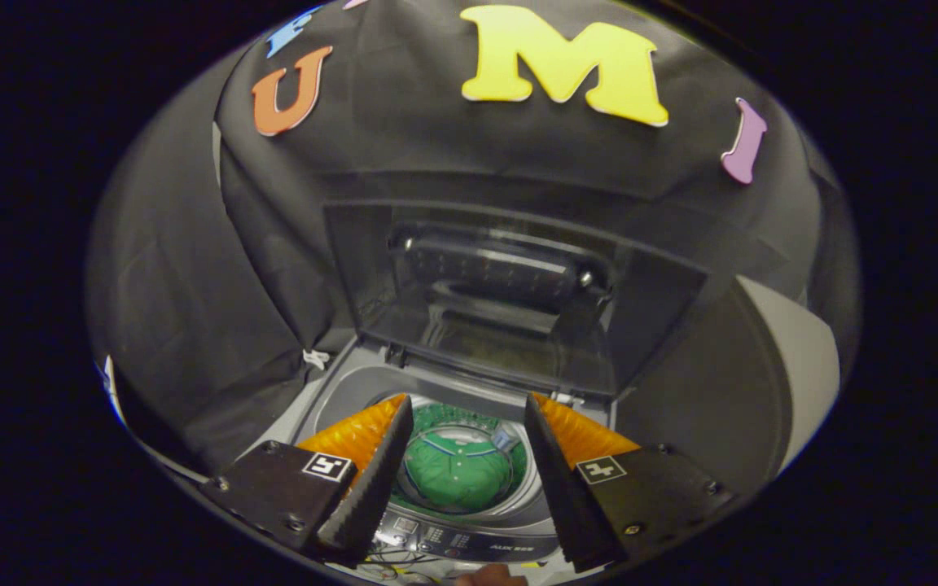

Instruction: Put the clothes into the washing machine and then close the washing machine lid.

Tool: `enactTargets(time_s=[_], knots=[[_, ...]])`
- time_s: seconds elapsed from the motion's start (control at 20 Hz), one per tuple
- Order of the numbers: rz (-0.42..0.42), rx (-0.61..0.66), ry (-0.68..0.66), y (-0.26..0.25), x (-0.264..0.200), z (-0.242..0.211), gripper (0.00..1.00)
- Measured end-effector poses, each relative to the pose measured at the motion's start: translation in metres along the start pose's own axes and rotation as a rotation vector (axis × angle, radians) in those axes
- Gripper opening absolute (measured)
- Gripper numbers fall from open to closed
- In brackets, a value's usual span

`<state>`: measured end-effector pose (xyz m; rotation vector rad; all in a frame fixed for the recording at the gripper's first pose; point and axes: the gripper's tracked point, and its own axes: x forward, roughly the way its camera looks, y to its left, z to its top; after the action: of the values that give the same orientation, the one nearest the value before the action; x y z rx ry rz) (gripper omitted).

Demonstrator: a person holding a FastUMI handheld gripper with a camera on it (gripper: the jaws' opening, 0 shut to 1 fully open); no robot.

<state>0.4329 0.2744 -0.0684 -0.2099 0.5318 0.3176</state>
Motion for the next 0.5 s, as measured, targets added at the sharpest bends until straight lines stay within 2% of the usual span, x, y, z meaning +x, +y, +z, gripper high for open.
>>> enactTargets(time_s=[0.25,0.5], knots=[[-0.025,0.029,-0.107,-0.018,-0.045,0.057,0.86],[-0.034,0.04,-0.171,-0.028,-0.061,0.105,0.86]])
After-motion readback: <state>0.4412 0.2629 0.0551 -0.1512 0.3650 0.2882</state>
